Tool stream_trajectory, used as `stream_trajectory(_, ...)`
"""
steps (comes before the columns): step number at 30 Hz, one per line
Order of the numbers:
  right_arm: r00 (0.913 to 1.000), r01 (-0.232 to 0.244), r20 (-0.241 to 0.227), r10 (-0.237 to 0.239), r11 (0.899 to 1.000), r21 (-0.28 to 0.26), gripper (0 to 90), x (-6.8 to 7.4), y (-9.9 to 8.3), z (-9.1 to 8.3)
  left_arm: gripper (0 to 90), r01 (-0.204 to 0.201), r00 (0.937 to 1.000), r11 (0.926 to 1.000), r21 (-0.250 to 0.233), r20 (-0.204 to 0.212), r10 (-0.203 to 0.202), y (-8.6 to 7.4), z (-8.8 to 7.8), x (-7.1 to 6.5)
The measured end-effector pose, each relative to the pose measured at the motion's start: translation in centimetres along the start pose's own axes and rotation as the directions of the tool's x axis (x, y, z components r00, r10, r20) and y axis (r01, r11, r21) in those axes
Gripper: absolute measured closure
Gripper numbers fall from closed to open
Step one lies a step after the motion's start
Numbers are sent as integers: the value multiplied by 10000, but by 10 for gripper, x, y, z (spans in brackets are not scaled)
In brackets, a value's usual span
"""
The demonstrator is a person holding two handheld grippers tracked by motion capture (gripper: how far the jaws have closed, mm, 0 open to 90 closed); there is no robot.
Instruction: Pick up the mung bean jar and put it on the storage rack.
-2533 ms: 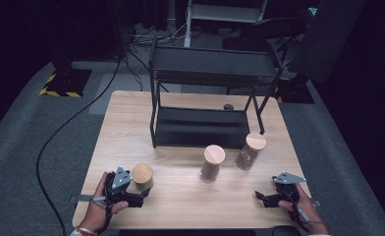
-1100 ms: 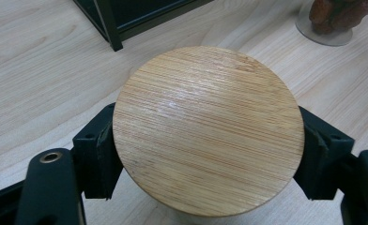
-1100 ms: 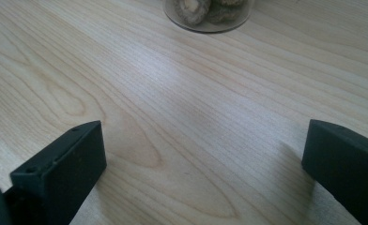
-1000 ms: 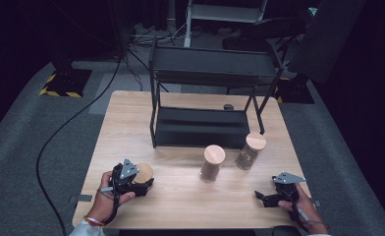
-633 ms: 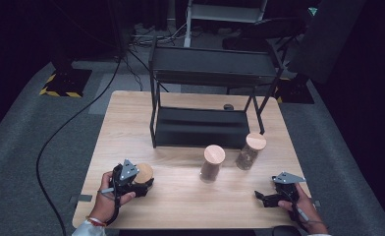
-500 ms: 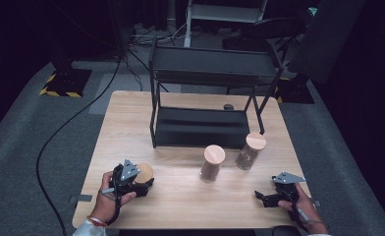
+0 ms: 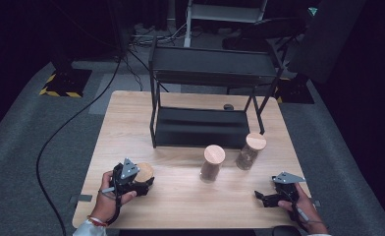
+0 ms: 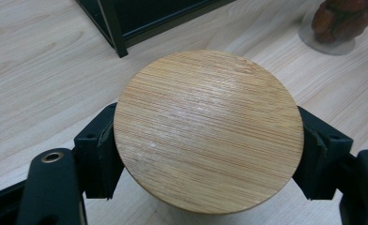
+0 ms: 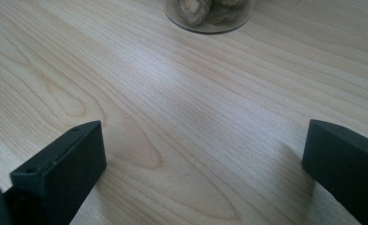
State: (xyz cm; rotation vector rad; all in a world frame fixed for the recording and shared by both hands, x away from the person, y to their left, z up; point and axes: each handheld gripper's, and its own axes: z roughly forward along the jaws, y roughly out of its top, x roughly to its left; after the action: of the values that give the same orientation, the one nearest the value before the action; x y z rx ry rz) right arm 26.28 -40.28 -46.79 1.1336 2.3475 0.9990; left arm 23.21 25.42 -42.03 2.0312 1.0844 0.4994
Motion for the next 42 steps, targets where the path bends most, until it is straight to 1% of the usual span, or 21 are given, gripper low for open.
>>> stream_trajectory(5, 10000, 0, 1, 0, 10000, 3, 0, 0, 0, 0, 236, 47, 10000, 9999, -89, -59, -47, 7, 0, -4)
stream_trajectory(8, 10000, 1, 0, -1, 10000, 2, 0, 0, 0, 0, 236, -46, 9999, 9999, -116, -119, 45, 12, 2, -7)
stream_trajectory(16, 10000, -2, 1, 2, 10000, 1, 0, 0, 0, 0, 235, -121, 9998, 9999, -67, -180, 120, 22, 8, -8)
stream_trajectory(19, 10000, 3, 1, -3, 10000, 0, 0, 0, 0, 0, 236, -78, 9998, 9999, -88, -209, 77, 26, 10, -9)
stream_trajectory(28, 10000, 1, 2, -1, 10000, 1, 0, 0, 0, 0, 236, -32, 9998, 9999, -103, -199, 30, 40, 24, -9)
stream_trajectory(30, 10000, 0, 2, 0, 10000, 2, 0, 0, 0, 0, 236, -62, 9996, 9999, -86, -278, 59, 45, 29, -10)
stream_trajectory(35, 10000, -1, 2, 1, 10000, 0, 0, 0, 0, 0, 236, -80, 9992, 10000, -60, -382, 77, 51, 37, -11)
stream_trajectory(42, 10000, 0, 1, 0, 10000, 0, 0, 0, 0, 0, 236, -35, 9994, 9999, -121, -344, 30, 61, 44, -11)
